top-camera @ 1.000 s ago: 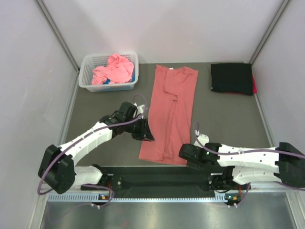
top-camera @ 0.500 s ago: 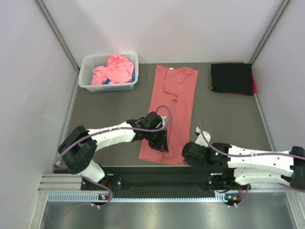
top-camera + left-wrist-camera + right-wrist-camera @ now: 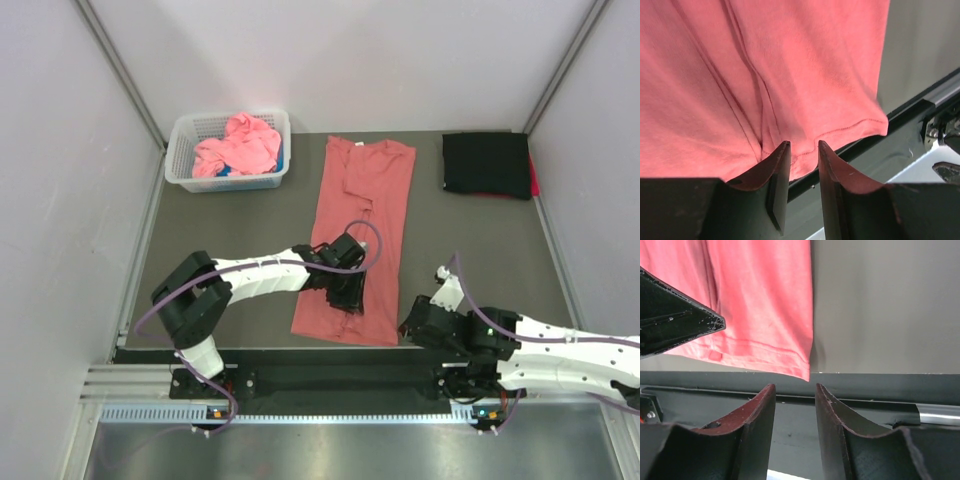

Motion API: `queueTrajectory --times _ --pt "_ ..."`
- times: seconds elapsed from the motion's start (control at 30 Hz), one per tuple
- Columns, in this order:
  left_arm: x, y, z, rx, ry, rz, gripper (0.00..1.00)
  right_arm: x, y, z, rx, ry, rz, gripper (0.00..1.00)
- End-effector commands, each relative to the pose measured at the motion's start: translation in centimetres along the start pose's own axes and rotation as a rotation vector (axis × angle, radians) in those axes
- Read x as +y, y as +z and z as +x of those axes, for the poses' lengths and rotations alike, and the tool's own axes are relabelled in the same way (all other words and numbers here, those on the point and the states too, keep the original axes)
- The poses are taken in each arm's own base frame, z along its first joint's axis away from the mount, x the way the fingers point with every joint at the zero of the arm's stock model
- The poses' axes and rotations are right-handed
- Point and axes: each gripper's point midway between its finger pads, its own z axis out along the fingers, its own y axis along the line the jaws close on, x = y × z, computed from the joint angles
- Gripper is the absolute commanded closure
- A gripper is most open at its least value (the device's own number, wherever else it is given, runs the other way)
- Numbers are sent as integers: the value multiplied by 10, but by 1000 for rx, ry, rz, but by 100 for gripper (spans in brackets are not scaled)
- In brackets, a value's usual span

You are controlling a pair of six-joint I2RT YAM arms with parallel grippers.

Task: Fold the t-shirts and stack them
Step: Fold the tshirt

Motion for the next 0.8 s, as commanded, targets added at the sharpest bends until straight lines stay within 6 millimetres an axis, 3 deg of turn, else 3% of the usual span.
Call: queueTrajectory --times 0.0,0.13,0.33,0.53,0.77 --pt "-9 -12 -14 -63 35 -33 66 0 -1 -9 -53 5 -9 62" --pt "-5 -15 -12 -68 46 -69 66 -2 1 -9 -58 3 -4 61" --pt "10 -2 3 -23 31 -108 66 -1 2 -7 -56 3 -5 61" --pt "2 2 3 -24 29 -64 66 1 1 -9 -59 12 -10 60" --pt "8 2 8 -12 14 -86 67 0 -2 -12 -69 12 -10 60"
